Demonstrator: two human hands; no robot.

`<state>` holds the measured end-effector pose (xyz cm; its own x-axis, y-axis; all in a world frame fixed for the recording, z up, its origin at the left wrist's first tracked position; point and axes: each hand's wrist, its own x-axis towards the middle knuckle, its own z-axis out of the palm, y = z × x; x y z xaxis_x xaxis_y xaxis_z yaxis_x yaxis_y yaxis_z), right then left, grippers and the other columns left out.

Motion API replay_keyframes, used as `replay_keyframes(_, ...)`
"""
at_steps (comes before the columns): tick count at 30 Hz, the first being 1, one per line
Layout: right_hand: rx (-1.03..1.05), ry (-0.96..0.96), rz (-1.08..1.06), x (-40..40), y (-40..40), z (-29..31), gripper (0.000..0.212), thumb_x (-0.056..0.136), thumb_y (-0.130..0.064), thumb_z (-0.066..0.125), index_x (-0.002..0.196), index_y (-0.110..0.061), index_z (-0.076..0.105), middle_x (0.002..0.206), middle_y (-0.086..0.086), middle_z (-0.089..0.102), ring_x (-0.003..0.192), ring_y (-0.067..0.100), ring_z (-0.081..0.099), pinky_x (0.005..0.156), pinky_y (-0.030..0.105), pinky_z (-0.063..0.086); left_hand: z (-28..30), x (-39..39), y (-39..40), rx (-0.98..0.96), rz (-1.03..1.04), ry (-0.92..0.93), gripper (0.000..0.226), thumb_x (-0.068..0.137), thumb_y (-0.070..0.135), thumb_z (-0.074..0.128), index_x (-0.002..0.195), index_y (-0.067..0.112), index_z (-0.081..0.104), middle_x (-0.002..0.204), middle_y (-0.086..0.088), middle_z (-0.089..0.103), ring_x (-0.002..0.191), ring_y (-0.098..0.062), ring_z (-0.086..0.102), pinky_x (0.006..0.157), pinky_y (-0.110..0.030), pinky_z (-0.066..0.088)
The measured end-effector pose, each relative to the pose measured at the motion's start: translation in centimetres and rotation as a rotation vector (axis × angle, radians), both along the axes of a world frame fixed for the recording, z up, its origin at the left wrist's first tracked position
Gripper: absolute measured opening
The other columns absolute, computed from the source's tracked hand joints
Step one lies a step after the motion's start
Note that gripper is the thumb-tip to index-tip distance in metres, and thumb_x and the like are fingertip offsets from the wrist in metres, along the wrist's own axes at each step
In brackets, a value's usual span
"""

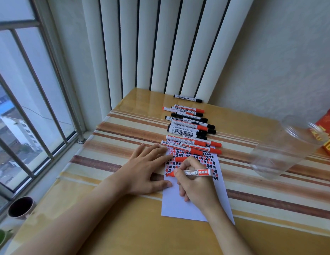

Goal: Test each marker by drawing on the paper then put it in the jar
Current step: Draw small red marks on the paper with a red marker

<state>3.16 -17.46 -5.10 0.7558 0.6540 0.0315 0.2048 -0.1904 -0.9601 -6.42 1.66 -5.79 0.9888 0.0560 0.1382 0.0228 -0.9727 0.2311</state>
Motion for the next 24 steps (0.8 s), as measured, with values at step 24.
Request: replay_keyframes(24,-0.010,-0.011,-0.003,0.22,0.01,-0.19,0.024,0.097,-0.013,0.066,0.079,-0.025,0.055,0.049,0.011,0.058,0.038,0.020,0.051,0.038,0.026,0.039,0.11,0.00,0.13,-0.035,-0.008,-0.017,0.083,0.086,0.083,0.037,0.156,0.042,0.021,0.164,0.012,0.020,0.153,-0.009,0.003,0.123,-0.047,0.006)
